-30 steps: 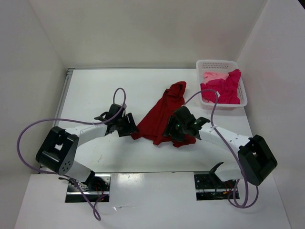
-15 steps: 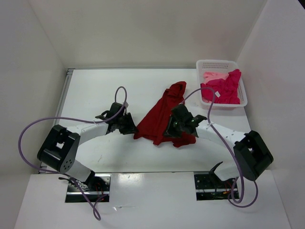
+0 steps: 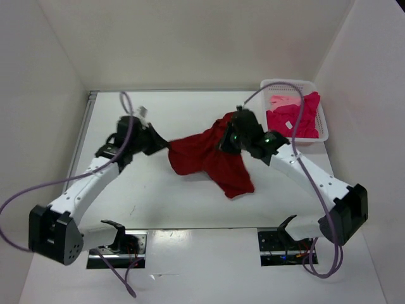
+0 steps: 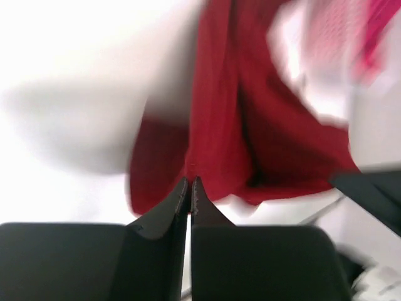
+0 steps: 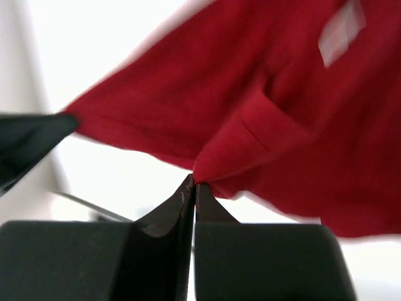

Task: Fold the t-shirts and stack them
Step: Flatten out the tshirt

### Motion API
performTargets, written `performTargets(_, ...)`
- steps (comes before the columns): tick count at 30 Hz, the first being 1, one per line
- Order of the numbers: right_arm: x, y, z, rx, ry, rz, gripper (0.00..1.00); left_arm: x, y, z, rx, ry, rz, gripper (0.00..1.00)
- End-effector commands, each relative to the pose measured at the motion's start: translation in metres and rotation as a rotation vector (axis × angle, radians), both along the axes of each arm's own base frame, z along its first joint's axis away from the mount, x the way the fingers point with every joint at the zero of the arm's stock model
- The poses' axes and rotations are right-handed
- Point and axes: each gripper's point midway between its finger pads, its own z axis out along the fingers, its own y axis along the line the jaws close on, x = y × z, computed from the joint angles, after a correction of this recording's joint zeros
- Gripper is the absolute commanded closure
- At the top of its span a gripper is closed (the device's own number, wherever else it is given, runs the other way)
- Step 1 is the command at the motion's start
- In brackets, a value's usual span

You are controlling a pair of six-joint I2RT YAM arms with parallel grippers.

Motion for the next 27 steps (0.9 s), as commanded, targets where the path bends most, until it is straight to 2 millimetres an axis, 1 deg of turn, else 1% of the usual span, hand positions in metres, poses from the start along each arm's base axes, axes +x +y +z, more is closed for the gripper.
performTargets(1, 0.01, -0.019, 0.144, 0.095, -0.316, -0.002, 1.0, 0.028, 0.069, 0.1, -0.057, -0.211, 0.147, 0.97)
performTargets(2, 0.013, -0.023, 0.168, 0.119, -0.358, -0.006, 1.0, 0.03, 0.083, 0.108, -0.051, -0.227, 0.17, 0.97)
performTargets(3, 0.014, -0.025, 0.183, 0.124, -0.386, -0.012, 1.0, 0.033, 0.094, 0.128, -0.043, -0.264, 0.192, 0.97)
performTargets(4, 0.014, -0.028, 0.209, 0.14, -0.439, -0.017, 1.0, 0.034, 0.103, 0.149, -0.039, -0.305, 0.207, 0.97)
performTargets(5, 0.013, -0.03, 0.23, 0.15, -0.481, -0.023, 1.0, 0.034, 0.115, 0.165, -0.033, -0.329, 0.229, 0.97)
performTargets(6, 0.01, -0.036, 0.255, 0.168, -0.529, -0.031, 1.0, 0.034, 0.124, 0.19, -0.022, -0.378, 0.248, 0.97)
performTargets(7, 0.004, -0.042, 0.284, 0.194, -0.586, -0.036, 1.0, 0.033, 0.131, 0.22, -0.009, -0.436, 0.261, 0.96)
performTargets(8, 0.0, -0.045, 0.301, 0.204, -0.619, -0.035, 1.0, 0.031, 0.137, 0.239, -0.001, -0.47, 0.273, 0.96)
performTargets(9, -0.002, -0.047, 0.31, 0.208, -0.638, -0.034, 1.0, 0.03, 0.138, 0.248, -0.002, -0.484, 0.273, 0.95)
performTargets(10, -0.006, -0.048, 0.32, 0.223, -0.658, -0.032, 1.0, 0.032, 0.139, 0.249, -0.006, -0.484, 0.272, 0.94)
performTargets(11, -0.01, -0.048, 0.327, 0.237, -0.671, -0.022, 1.0, 0.029, 0.14, 0.263, -0.019, -0.512, 0.265, 0.93)
performTargets(12, -0.014, -0.05, 0.334, 0.249, -0.686, -0.019, 1.0, 0.031, 0.139, 0.264, -0.027, -0.508, 0.253, 0.93)
performTargets(13, -0.025, -0.054, 0.344, 0.267, -0.706, -0.008, 1.0, 0.031, 0.139, 0.263, -0.04, -0.496, 0.249, 0.93)
performTargets(15, -0.028, -0.056, 0.342, 0.266, -0.704, -0.007, 1.0, 0.035, 0.142, 0.26, -0.034, -0.485, 0.261, 0.93)
performTargets(16, -0.027, -0.055, 0.332, 0.251, -0.682, -0.005, 1.0, 0.035, 0.145, 0.254, -0.025, -0.473, 0.266, 0.93)
performTargets(18, -0.024, -0.053, 0.315, 0.237, -0.645, -0.005, 1.0, 0.043, 0.151, 0.238, -0.016, -0.434, 0.276, 0.93)
performTargets(20, -0.018, -0.046, 0.291, 0.229, -0.605, 0.007, 1.0, 0.052, 0.157, 0.22, -0.009, -0.397, 0.277, 0.93)
performTargets(21, -0.006, -0.042, 0.264, 0.199, -0.56, 0.0, 1.0, 0.059, 0.163, 0.206, -0.014, -0.375, 0.282, 0.93)
performTargets(22, 0.01, -0.039, 0.236, 0.167, -0.51, -0.007, 1.0, 0.071, 0.163, 0.184, -0.028, -0.335, 0.266, 0.93)
performTargets(23, 0.018, -0.04, 0.226, 0.155, -0.495, -0.017, 1.0, 0.073, 0.162, 0.178, -0.036, -0.325, 0.254, 0.93)
performTargets(24, 0.03, -0.036, 0.211, 0.141, -0.464, -0.016, 1.0, 0.082, 0.164, 0.162, -0.055, -0.282, 0.251, 0.93)
performTargets(25, 0.047, -0.033, 0.199, 0.129, -0.438, -0.01, 1.0, 0.09, 0.16, 0.156, -0.096, -0.262, 0.228, 0.93)
performTargets(26, 0.054, -0.034, 0.201, 0.133, -0.448, -0.015, 1.0, 0.094, 0.157, 0.15, -0.127, -0.24, 0.213, 0.93)
performTargets(27, 0.064, -0.03, 0.198, 0.13, -0.444, -0.017, 1.0, 0.101, 0.156, 0.146, -0.145, -0.231, 0.208, 0.93)
